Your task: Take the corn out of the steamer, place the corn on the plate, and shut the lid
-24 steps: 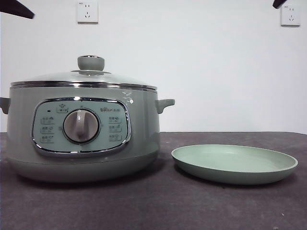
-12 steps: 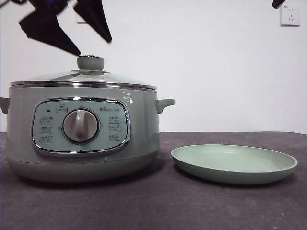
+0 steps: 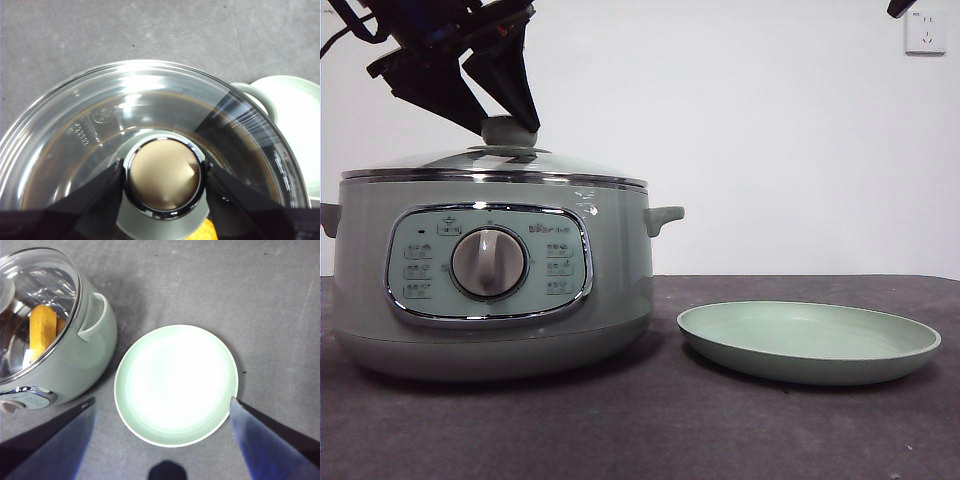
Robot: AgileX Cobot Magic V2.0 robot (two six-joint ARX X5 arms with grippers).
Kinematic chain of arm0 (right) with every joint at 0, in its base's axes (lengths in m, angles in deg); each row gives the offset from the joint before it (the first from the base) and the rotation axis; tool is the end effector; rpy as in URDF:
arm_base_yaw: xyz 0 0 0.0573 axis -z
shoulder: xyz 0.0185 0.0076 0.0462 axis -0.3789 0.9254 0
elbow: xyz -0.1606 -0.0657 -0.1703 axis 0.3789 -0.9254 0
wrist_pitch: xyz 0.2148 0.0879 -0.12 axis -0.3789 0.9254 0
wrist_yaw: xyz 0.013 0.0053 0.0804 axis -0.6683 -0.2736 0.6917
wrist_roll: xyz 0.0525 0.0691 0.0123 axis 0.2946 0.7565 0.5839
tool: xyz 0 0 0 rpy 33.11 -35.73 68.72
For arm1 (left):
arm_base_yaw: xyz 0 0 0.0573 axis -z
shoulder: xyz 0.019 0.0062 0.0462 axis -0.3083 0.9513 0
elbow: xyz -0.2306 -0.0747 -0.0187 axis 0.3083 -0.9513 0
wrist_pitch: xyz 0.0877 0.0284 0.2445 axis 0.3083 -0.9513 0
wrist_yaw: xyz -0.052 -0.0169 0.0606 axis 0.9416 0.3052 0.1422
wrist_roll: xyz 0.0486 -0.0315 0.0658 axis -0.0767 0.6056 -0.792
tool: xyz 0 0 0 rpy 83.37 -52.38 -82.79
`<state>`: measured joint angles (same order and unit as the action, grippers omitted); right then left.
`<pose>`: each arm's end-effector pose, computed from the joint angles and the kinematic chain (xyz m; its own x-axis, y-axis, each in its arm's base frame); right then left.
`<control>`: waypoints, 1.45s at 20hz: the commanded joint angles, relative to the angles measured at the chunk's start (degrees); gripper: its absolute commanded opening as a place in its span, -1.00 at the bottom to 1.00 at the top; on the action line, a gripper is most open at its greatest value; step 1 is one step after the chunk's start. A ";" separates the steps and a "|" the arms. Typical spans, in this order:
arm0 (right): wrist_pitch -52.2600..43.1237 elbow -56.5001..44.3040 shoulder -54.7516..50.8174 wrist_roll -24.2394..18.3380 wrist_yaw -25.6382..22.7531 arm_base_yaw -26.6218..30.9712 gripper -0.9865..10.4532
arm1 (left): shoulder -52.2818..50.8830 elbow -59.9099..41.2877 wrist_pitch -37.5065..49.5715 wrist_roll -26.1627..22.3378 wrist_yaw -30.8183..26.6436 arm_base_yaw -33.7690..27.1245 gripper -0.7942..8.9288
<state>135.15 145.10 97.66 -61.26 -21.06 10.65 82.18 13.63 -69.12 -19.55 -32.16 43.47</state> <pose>0.2162 0.0642 0.2951 0.6569 0.3991 -0.6397 -0.3450 0.9135 0.2156 0.3039 -0.1518 0.2541 0.6589 -0.4051 -0.6338 0.4807 0.8749 -0.0595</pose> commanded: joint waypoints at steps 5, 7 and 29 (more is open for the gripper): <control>-0.72 0.07 0.07 1.20 0.20 -0.26 -0.06 | -0.26 -0.04 2.08 -2.21 -0.83 0.28 -0.85; -2.75 0.07 0.20 1.70 2.93 -1.11 -0.06 | -2.01 1.05 2.51 -1.86 -2.56 0.17 -0.85; -3.13 40.46 54.84 -4.46 -2.71 -34.38 -0.06 | -39.41 8.02 -19.10 -2.14 -30.36 0.20 -0.85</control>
<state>131.74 185.12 151.12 -63.99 -23.40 -23.54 43.49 21.07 -90.80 -21.03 -62.09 43.63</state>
